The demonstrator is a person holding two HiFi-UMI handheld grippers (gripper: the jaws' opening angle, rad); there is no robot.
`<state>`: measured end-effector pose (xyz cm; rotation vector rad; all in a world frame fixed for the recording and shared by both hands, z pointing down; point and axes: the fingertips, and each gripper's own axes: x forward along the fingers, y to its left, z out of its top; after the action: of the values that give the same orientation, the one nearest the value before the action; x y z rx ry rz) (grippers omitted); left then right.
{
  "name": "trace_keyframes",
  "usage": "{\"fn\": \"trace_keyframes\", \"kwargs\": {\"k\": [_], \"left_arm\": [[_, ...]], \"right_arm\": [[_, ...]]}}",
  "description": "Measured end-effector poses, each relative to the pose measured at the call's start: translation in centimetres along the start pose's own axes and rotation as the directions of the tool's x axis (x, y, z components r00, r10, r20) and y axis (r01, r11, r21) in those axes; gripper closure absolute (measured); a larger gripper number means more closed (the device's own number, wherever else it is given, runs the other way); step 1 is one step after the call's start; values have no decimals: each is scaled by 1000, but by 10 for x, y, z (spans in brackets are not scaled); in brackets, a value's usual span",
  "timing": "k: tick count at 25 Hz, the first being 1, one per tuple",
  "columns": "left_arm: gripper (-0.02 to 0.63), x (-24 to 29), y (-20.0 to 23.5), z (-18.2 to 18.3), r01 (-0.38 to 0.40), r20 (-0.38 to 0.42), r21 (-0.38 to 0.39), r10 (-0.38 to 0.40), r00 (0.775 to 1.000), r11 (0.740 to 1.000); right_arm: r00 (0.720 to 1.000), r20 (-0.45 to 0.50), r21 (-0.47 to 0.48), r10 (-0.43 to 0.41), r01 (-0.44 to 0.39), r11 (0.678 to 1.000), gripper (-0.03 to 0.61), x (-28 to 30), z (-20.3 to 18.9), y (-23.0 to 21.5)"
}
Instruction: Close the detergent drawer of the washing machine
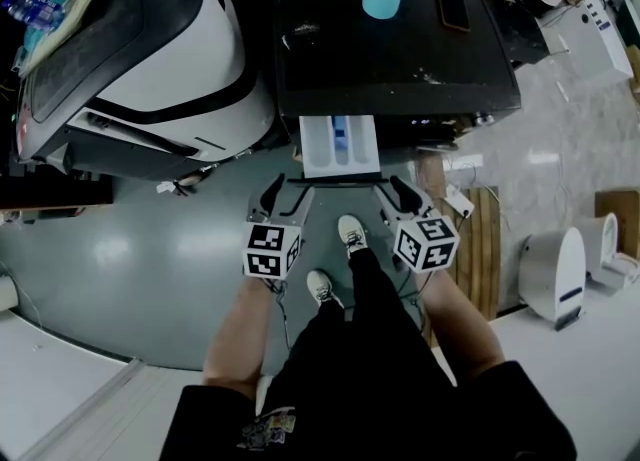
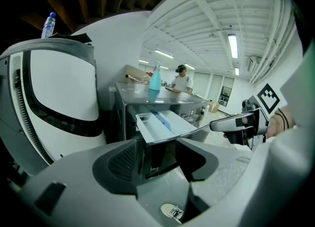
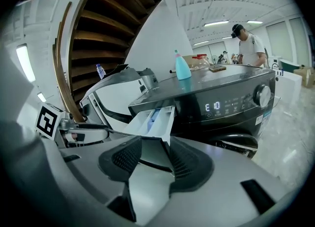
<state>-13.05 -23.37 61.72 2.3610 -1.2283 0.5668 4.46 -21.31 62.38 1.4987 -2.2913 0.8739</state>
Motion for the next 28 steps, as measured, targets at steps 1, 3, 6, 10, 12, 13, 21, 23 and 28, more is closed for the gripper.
{"fn": "trace_keyframes", "kwargs": {"k": [1,3,6,10,12,13,21,23,28], "left_arm": [[371,1,0,0,3,-2,-3,-3,1000,1000],[374,3,-1,0,12,-3,-6,-12,1000,1000],[390,3,-3,-1,21,-6,-3,-21,1000,1000],[405,4,-5,-1,22,-7,-1,-22,1000,1000],[405,4,-5,-1,21,-6,-5,-21,1000,1000],[407,5,-5,-1,21,-7,-8,-21,1000,1000],[408,8,-6,1,19,-8,-16,-19,1000,1000],[410,9,-5,3,12,-4,-19,-12,1000,1000],[410,15,0,7,-1,2,-19,1,1000,1000]], "right_arm": [[1000,-3,5,-4,4,1000,399,1,-1,-1],[1000,-2,10,-6,6,1000,402,2,-2,-1],[1000,5,10,-8,8,1000,423,2,-1,1],[1000,12,16,-11,11,1000,431,2,-2,1],[1000,16,18,-13,13,1000,433,2,-1,0],[1000,18,19,-15,15,1000,433,2,0,0],[999,24,21,-27,26,999,431,4,3,-4],[999,27,24,-28,27,999,431,6,6,-5],[999,26,31,-30,29,999,431,13,10,-7]]}}
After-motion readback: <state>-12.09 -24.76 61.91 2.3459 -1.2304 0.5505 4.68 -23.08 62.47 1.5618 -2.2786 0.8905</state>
